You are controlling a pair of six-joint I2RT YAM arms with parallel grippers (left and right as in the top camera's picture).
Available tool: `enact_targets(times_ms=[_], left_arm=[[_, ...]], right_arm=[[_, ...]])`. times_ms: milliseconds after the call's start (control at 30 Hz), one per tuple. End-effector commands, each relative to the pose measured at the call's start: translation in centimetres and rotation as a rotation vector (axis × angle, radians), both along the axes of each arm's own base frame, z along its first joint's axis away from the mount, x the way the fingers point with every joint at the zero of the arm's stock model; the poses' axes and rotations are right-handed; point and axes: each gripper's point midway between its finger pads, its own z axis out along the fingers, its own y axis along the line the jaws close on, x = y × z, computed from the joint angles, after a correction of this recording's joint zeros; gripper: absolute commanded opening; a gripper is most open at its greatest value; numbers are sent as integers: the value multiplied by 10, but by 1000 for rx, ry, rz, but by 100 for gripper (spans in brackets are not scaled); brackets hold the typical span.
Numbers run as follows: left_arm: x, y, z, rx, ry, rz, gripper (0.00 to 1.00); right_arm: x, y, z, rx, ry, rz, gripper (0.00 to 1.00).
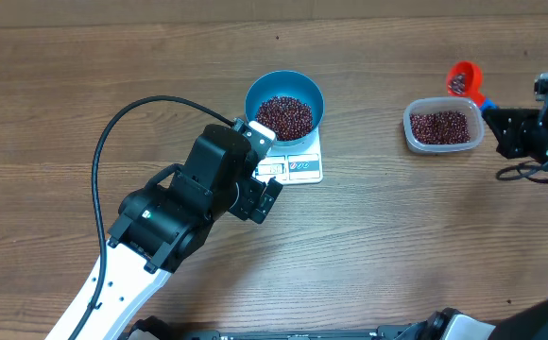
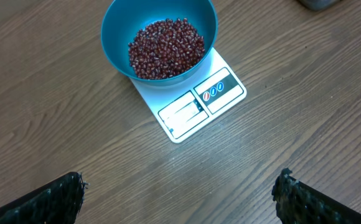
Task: Scoop item into bowl and weigh 150g on scale
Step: 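Move the scoop right and lower it into the bean tub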
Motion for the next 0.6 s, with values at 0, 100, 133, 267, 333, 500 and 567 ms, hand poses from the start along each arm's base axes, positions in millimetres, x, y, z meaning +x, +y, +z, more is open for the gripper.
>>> enact_targets(times_ms=[0,100,133,267,333,500,567], left_arm=[[0,-1,-2,4,6,-16,99],[0,-1,-2,4,6,-15,99],[0,-1,-2,4,6,-16,100],[0,-1,-3,4,6,-16,100],[0,-1,-2,4,6,-16,100],[0,-1,-2,4,6,-15,100],[0,-1,-2,4,6,-16,100]], right_arm=[[-10,-22,4,-253,1,-27,4],[-17,-35,-3,-355,65,-80,4],[-16,-36,-4,-368,73,-84,4],[-11,-23,-8,-415,92,-59,4],[-8,-13,-11,-455,107,-41,4],[-4,-3,-17,-585,158,-45,4],[-3,-2,-19,-627,174,-52,4]])
